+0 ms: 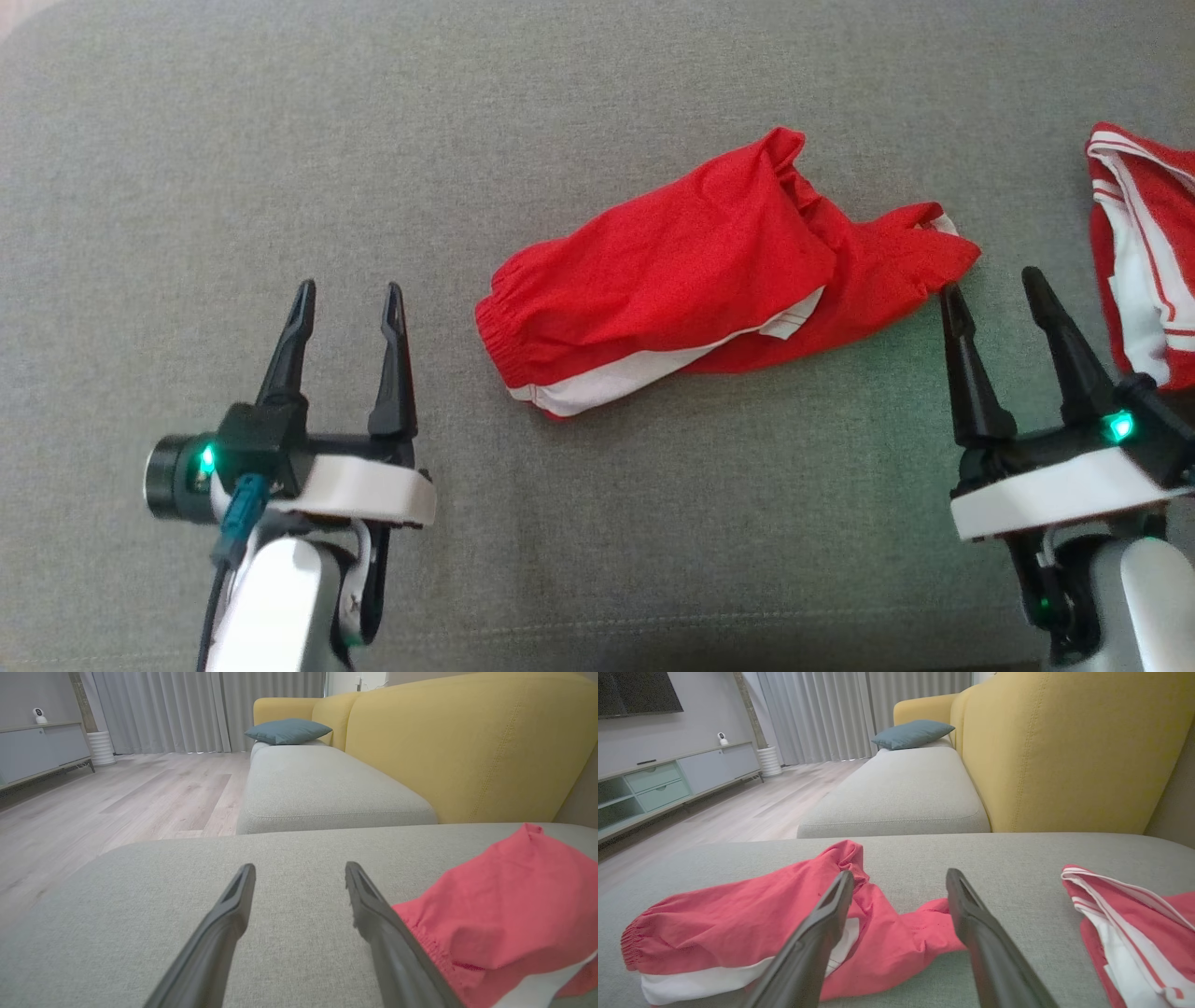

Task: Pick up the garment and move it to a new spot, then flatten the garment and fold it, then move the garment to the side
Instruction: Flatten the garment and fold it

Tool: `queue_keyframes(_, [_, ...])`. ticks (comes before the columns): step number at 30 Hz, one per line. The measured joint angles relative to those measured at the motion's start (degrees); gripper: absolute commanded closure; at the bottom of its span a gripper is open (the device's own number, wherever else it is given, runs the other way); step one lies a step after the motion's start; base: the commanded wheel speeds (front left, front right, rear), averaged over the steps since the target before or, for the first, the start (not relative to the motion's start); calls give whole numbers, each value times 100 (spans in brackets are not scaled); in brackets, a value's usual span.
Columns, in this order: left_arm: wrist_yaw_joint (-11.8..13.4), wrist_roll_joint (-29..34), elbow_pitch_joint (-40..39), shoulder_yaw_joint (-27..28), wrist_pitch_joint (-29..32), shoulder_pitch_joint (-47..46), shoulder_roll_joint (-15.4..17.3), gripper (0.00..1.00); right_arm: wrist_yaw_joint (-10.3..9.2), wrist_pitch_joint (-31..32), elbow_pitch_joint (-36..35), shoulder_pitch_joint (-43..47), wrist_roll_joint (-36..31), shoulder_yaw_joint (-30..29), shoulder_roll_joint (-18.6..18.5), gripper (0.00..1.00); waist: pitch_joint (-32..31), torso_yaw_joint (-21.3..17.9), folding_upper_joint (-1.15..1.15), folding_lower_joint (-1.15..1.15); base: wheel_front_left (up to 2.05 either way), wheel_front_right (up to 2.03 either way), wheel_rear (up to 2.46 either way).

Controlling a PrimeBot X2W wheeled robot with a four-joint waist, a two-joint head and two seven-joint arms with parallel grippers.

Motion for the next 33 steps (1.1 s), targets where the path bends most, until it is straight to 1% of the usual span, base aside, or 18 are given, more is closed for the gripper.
queue_keyframes(4, [3,-1,3,2,0,126,14,0,0,51,-65,76,-29,1,62,0,-31,-24,0,0,0,0,0])
queue_keyframes(15, [31,-1,4,-2,0,126,27,0,0,159,-137,79,-49,1,67,0,-1,-15,0,0,0,0,0])
queue_keyframes(20, [44,-1,1,-5,0,122,30,0,0,435,-93,76,-43,148,36,0,62,6,0,0,0,0,0])
queue_keyframes(26, [43,-2,-23,-46,0,59,24,0,0,1001,304,-67,118,614,-90,0,233,63,0,0,0,0,0])
queue_keyframes(31, [40,-2,-51,-102,0,-142,9,0,0,1139,621,-580,212,926,-105,0,414,161,0,0,0,0,0])
queue_keyframes(33, [40,-2,-56,-136,0,-170,-5,0,0,1205,831,-801,211,959,-107,0,493,224,0,0,0,0,0])
